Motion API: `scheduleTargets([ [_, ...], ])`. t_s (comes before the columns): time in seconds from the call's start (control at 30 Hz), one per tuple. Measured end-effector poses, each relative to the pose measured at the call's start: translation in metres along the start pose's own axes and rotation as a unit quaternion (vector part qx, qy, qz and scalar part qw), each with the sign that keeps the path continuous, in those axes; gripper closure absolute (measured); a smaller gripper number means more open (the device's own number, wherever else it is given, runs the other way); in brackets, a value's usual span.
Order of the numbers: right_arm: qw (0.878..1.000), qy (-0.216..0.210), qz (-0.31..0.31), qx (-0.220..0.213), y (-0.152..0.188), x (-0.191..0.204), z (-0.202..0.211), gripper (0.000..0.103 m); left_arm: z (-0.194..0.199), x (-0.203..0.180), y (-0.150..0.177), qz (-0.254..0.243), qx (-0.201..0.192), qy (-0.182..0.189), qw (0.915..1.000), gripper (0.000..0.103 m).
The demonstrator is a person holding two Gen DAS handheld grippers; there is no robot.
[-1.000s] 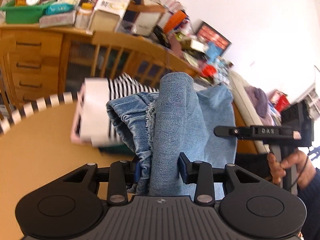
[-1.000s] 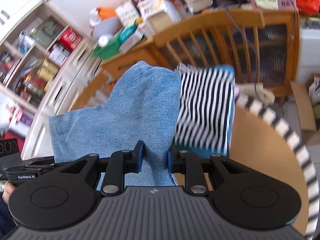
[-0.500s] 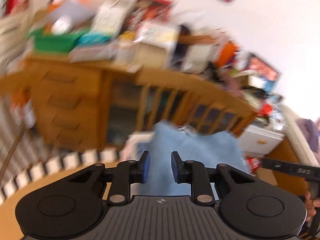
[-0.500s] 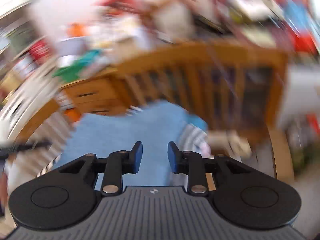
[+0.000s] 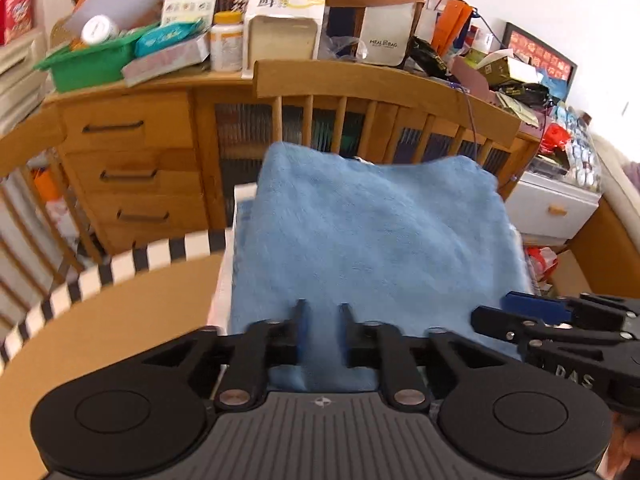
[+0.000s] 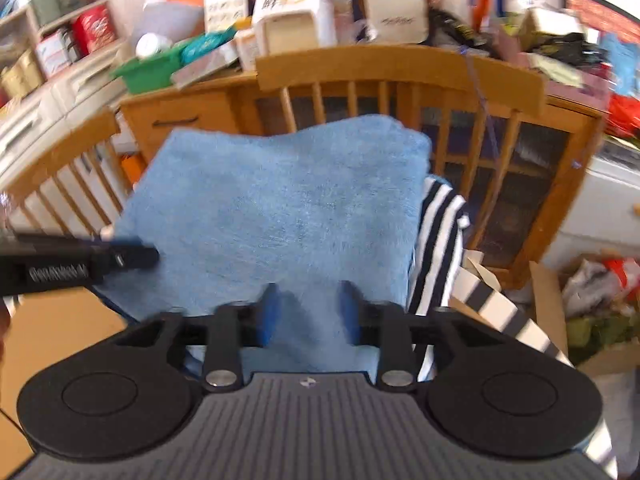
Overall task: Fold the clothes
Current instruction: 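Lay the jeans on top of the striped clothes stack and open both grippers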
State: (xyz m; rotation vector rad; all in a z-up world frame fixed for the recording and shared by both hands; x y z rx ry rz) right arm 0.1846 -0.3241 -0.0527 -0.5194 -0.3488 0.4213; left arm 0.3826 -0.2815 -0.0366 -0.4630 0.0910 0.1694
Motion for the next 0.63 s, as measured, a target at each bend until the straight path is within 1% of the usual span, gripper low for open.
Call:
scheduleTargets([
  [0.03, 0.999, -0.006, -0.004, -0.034, 0.014, 0.006, 0.021, 0.026, 0.014, -0.005, 0.016, -0.006, -0.014, -0.006, 0.9999, 0.040],
  [0.07, 0.998, -0.009, -0.003, -0.065, 0.031, 0.011, 0.040, 0.021, 0.028, -0.011, 0.036, -0.016, -0.032, -0.018, 0.9992, 0.032],
  [0.1, 0.996, -0.011, 0.002, -0.086, 0.049, 0.014, 0.056, 0.018, 0.039, -0.018, 0.054, -0.023, -0.040, -0.034, 0.9984, 0.016],
  [0.13, 0.995, -0.009, 0.005, -0.097, 0.066, 0.019, 0.068, 0.013, 0.047, -0.025, 0.073, -0.028, -0.035, -0.049, 0.9978, 0.012],
  [0.2, 0.995, 0.004, 0.005, -0.104, 0.098, 0.027, 0.085, 0.011, 0.061, -0.032, 0.103, -0.034, -0.026, -0.054, 0.9976, 0.012],
  [0.27, 0.995, 0.016, 0.003, -0.102, 0.120, 0.032, 0.096, 0.008, 0.075, -0.036, 0.128, -0.033, -0.030, -0.043, 0.9981, 0.005],
  [0.33, 0.995, 0.018, 0.000, -0.098, 0.136, 0.036, 0.107, 0.008, 0.086, -0.037, 0.145, -0.037, -0.040, -0.044, 0.9976, 0.001],
  [0.4, 0.995, 0.016, 0.001, -0.094, 0.142, 0.040, 0.114, 0.008, 0.092, -0.039, 0.154, -0.043, -0.048, -0.051, 0.9966, 0.001],
  [0.47, 0.996, 0.019, 0.006, -0.092, 0.144, 0.046, 0.120, 0.008, 0.097, -0.040, 0.158, -0.041, -0.043, -0.055, 0.9967, 0.001],
  [0.57, 0.995, 0.021, 0.011, -0.096, 0.146, 0.053, 0.132, 0.008, 0.105, -0.039, 0.159, -0.031, -0.047, -0.046, 0.9973, 0.001],
  [0.63, 0.995, 0.021, 0.012, -0.101, 0.148, 0.055, 0.140, 0.008, 0.111, -0.040, 0.161, -0.029, -0.055, -0.034, 0.9975, 0.005],
])
Point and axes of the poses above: each gripper's, at about its wrist camera, not at the fingertips, and z roughly against the way its jaws point, x to its left, y to its underside, the point moved 1 cm from there along -z, roughly the way its jaws point, and after that the axes turned 13 degrees about x, right-handed, at the moved point
